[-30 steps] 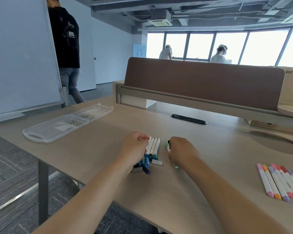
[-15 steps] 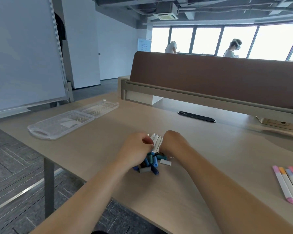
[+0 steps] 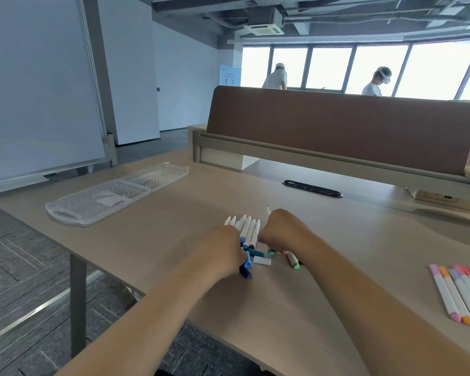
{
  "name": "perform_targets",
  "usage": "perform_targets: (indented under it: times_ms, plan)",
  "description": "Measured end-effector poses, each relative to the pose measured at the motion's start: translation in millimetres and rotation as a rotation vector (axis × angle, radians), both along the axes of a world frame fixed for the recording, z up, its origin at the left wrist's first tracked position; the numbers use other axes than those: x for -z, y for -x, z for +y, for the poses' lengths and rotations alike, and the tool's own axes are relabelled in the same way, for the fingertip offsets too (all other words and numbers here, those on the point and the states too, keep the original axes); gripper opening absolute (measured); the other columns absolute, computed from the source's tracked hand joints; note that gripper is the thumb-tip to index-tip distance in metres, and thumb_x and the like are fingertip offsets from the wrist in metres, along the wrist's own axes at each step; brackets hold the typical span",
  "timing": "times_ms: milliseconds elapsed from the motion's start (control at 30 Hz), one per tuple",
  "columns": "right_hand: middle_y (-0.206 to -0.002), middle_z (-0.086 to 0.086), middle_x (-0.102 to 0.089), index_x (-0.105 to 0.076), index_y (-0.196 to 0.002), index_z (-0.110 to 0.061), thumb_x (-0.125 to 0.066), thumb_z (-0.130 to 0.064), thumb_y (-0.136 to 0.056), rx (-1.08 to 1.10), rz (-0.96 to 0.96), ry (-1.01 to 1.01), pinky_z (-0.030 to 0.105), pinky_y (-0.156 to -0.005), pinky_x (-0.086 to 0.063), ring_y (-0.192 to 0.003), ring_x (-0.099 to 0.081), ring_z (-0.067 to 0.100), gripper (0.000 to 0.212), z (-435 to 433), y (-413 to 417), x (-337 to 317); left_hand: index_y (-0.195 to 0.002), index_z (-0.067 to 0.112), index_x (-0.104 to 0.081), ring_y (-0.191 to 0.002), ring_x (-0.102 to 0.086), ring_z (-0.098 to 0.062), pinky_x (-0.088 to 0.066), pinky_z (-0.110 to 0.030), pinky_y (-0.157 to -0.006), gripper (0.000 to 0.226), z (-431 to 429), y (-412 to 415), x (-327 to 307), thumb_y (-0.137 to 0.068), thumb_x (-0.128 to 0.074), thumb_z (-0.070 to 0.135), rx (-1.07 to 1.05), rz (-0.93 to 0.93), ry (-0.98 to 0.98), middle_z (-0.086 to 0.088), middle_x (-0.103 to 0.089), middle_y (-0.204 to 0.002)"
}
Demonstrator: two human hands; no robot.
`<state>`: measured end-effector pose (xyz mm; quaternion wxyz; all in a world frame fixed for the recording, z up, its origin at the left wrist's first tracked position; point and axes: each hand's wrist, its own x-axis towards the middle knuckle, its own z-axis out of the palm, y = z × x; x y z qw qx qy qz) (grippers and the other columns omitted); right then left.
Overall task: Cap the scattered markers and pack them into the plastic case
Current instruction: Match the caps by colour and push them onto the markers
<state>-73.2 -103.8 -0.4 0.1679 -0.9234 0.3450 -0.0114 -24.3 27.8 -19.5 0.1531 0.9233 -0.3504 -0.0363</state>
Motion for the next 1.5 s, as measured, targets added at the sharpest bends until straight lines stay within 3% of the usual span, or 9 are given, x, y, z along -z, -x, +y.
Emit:
perform_targets:
  times_ms: [133,233,400,533,633,733,867,1333,1500]
  plan:
    - [-0.064,0.008,-0.052,-0.046,-0.068,-0.011,-0.060,-0.013,-0.081,-0.017,-0.100,-0.067,0.027,-0.051,-0.032,-0.055,-0.047,0.022,0.020,-3.0,11.4,1.3,-0.092,0.016,-0.066,-0.082,-0.056,-0.022,-0.046,-0.027,-0.066,0.026,-7.4,9.3,-1.2,-0.074,-0.078,0.030,-0.025,-0.078,-0.117,-0.007,-0.066,-0.099]
    - [-0.072,0.008,-0.054,-0.047,-0.077,-0.012,-0.058,-0.014,-0.080,-0.035,-0.135,-0.090,0.029,-0.057,-0.037,-0.062,-0.051,0.024,0.012,-4.0,16.4,3.7,-0.111,0.017,-0.065,-0.102,-0.060,-0.023,-0.046,-0.030,-0.075,0.035,-14.3,10.2,3.5,-0.079,-0.076,0.027,-0.041,-0.120,-0.139,-0.004,-0.064,-0.111]
    - [-0.081,0.006,-0.055,-0.047,-0.083,-0.016,-0.059,-0.019,-0.083,-0.065,-0.177,-0.115,0.032,-0.061,-0.040,-0.070,-0.052,0.021,0.013,-3.9,23.8,2.2,-0.115,0.014,-0.064,-0.107,-0.061,-0.023,-0.047,-0.029,-0.081,0.033,-18.3,10.8,2.3,-0.084,-0.073,0.022,-0.049,-0.156,-0.166,-0.004,-0.064,-0.116]
    - [-0.076,0.003,-0.048,-0.044,-0.079,-0.018,-0.057,-0.022,-0.089,-0.120,-0.195,-0.108,0.028,-0.057,-0.035,-0.065,-0.043,0.016,0.017,-2.2,26.7,-0.2,-0.085,0.018,-0.061,-0.089,-0.065,-0.023,-0.045,-0.028,-0.066,0.002,-13.3,9.8,-1.8,-0.086,-0.063,0.019,-0.110,-0.108,-0.018,-0.004,-0.066,-0.096]
    - [-0.071,0.001,-0.045,-0.045,-0.075,-0.017,-0.049,-0.028,-0.099,-0.181,-0.248,-0.072,0.028,-0.057,-0.033,-0.062,-0.040,0.014,0.026,-2.0,27.9,0.6,-0.064,0.014,-0.052,-0.058,-0.056,-0.022,-0.035,-0.027,-0.051,0.021,-4.2,-1.8,-1.6,-0.085,-0.056,0.019,-0.166,0.023,0.305,-0.002,-0.053,-0.062]
    - [-0.077,-0.001,-0.053,-0.057,-0.085,-0.017,-0.052,-0.035,-0.100,-0.231,-0.265,-0.017,0.028,-0.064,-0.039,-0.068,-0.048,0.014,0.024,-0.9,29.1,2.9,-0.071,0.008,-0.069,-0.055,-0.048,-0.021,-0.040,-0.030,-0.056,0.019,2.7,-13.0,-5.0,-0.084,-0.062,0.021,-0.123,0.307,0.614,-0.007,-0.055,-0.060]
    - [-0.089,-0.003,-0.059,-0.062,-0.088,-0.023,-0.058,-0.037,-0.096,-0.311,-0.284,-0.036,0.028,-0.065,-0.039,-0.078,-0.052,0.014,0.017,0.5,33.9,2.8,-0.081,0.022,-0.066,-0.060,-0.051,-0.018,-0.046,-0.036,-0.062,0.010,5.2,-25.6,-2.9,-0.087,-0.069,0.015,-0.091,0.540,0.842,-0.004,-0.061,-0.068]
    - [-0.095,0.000,-0.064,-0.072,-0.100,-0.019,-0.061,-0.037,-0.095,-0.346,-0.207,-0.079,0.028,-0.070,-0.041,-0.083,-0.055,0.015,0.022,0.9,40.3,3.4,-0.082,0.028,-0.069,-0.055,-0.049,-0.010,-0.041,-0.029,-0.057,0.024,2.6,-26.9,2.3,-0.094,-0.058,0.012,-0.028,0.492,0.881,0.004,-0.063,-0.068]
    - [-0.090,0.009,-0.068,-0.076,-0.105,-0.021,-0.062,-0.034,-0.095,-0.358,-0.198,-0.081,0.026,-0.062,-0.038,-0.070,-0.051,0.014,0.021,2.2,40.9,-0.9,-0.099,0.020,-0.064,-0.055,-0.059,-0.008,-0.044,-0.024,-0.051,0.012,3.9,-22.1,-0.8,-0.094,-0.060,0.011,-0.009,0.399,0.856,0.004,-0.068,-0.081]
